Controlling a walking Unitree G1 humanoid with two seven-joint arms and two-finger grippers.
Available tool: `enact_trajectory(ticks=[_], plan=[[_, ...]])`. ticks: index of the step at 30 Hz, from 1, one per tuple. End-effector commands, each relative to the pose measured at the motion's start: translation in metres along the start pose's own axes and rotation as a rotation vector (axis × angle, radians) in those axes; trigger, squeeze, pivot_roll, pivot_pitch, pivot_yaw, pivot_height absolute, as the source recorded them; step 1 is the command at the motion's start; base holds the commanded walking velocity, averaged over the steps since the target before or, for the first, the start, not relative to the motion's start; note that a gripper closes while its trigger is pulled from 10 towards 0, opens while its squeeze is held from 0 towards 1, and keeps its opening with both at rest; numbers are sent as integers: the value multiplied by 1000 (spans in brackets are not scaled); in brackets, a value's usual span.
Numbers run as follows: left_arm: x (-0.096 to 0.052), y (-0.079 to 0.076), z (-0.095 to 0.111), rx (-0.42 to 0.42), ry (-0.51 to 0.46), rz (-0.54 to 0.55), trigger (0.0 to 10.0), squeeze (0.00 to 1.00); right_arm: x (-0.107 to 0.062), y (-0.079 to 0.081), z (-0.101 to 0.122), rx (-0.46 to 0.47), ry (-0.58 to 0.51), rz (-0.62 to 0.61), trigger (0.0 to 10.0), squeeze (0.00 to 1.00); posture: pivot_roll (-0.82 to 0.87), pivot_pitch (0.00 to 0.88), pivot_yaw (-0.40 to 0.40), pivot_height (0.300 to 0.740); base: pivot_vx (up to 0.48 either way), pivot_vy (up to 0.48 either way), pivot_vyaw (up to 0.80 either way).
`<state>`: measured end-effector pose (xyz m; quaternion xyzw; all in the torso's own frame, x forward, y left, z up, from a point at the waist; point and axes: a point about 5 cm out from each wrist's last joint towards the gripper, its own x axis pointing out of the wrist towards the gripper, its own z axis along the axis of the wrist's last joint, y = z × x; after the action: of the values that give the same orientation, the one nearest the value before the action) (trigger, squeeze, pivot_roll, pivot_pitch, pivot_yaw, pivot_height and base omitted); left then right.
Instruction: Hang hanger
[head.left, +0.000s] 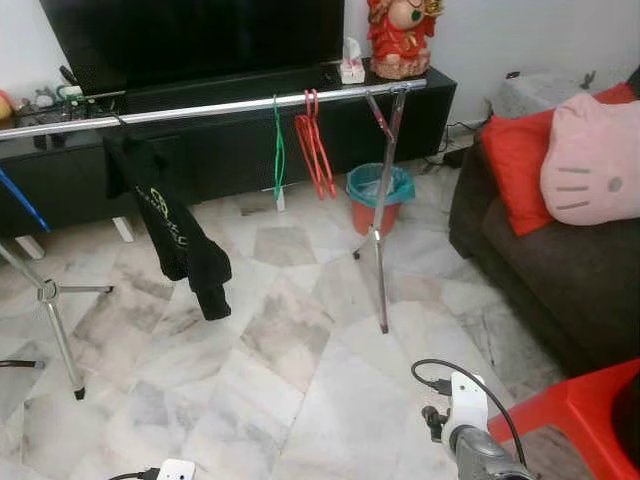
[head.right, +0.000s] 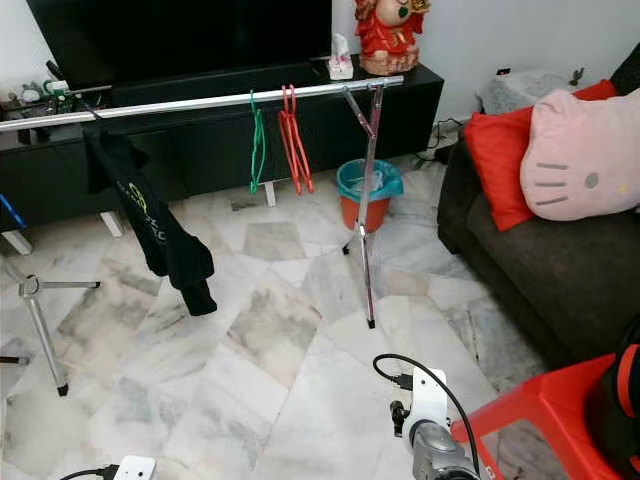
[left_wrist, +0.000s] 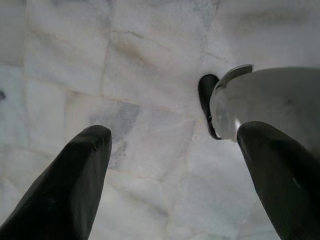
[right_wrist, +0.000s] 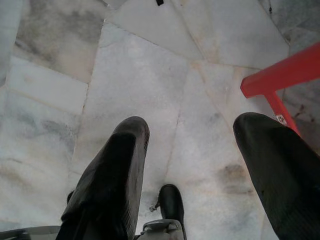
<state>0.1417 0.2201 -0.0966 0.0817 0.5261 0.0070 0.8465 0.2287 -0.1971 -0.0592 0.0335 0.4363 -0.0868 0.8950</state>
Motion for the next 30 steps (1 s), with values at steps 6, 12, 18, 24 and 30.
enact_trajectory(ticks=[6, 12, 18, 24, 30], plan=[[-1, 3, -5, 17, 21, 0, 10000, 0, 0, 2, -3, 19, 4, 1, 10000, 0, -26, 0, 34, 740, 0, 296, -686], [-1, 3, -5, 23, 26, -2, 10000, 0, 0, 2, -3, 18, 3, 5, 10000, 0, -27, 0, 36, 740, 0, 80, -685], [-1, 3, -4, 47, 21, -6, 10000, 0, 0, 3, -3, 21, 4, 7, 10000, 0, -24, 0, 36, 740, 0, 240, -683], [-1, 4, -4, 45, 21, -7, 10000, 0, 0, 4, -3, 25, 4, 8, 10000, 0, -23, 0, 39, 740, 0, 0, -681], [-1, 4, -4, 54, 18, -9, 10000, 0, 0, 5, -3, 31, 3, 7, 10000, 0, -20, 0, 40, 740, 0, 319, -683]])
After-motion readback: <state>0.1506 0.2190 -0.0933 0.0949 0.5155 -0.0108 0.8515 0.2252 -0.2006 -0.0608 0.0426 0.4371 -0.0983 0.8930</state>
